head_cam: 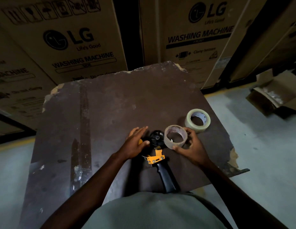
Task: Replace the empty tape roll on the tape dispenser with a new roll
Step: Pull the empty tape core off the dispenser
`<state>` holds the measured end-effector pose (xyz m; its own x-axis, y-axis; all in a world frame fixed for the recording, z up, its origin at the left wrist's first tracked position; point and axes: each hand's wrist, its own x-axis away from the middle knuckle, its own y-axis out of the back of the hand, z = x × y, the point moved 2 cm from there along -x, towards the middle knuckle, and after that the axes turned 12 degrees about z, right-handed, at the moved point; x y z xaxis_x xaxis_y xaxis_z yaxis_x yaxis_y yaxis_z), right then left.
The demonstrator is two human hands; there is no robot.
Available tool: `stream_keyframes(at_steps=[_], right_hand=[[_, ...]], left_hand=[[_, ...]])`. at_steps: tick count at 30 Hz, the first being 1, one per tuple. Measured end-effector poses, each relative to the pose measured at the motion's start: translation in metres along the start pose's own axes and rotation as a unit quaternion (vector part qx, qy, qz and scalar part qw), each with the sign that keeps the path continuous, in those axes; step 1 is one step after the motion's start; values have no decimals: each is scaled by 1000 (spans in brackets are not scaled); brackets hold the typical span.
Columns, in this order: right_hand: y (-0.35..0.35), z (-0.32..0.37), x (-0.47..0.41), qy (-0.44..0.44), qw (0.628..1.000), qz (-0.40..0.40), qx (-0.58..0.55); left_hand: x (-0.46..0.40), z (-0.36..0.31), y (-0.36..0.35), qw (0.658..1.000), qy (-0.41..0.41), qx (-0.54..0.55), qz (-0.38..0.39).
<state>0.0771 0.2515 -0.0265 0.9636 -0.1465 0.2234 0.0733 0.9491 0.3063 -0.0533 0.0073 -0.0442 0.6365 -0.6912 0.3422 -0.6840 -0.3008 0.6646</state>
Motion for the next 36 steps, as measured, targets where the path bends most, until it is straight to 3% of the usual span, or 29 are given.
stream_keyframes(at_steps=[4, 9, 14, 28, 31, 34, 36], right_hand=[[22, -14, 24, -15, 998, -55, 22], [57, -33, 55, -50, 979, -127, 154], [86, -63, 75, -141, 958, -117, 222], [98, -89, 86, -156, 929, -139, 306], [85, -83, 89, -179, 910, -189, 322], [65, -60, 92, -63, 889, -262, 370], [38, -46, 89, 8, 921, -221, 320]], left_hand=[[3, 9, -6, 1000, 9, 24, -18], [6, 9, -8, 998, 12, 50, -23], [8, 7, -9, 996, 14, 82, -27], [11, 1, -9, 996, 25, 84, -34], [12, 1, -9, 995, 23, 86, -43], [13, 1, -8, 993, 31, 102, -45], [14, 0, -9, 991, 37, 115, -50]])
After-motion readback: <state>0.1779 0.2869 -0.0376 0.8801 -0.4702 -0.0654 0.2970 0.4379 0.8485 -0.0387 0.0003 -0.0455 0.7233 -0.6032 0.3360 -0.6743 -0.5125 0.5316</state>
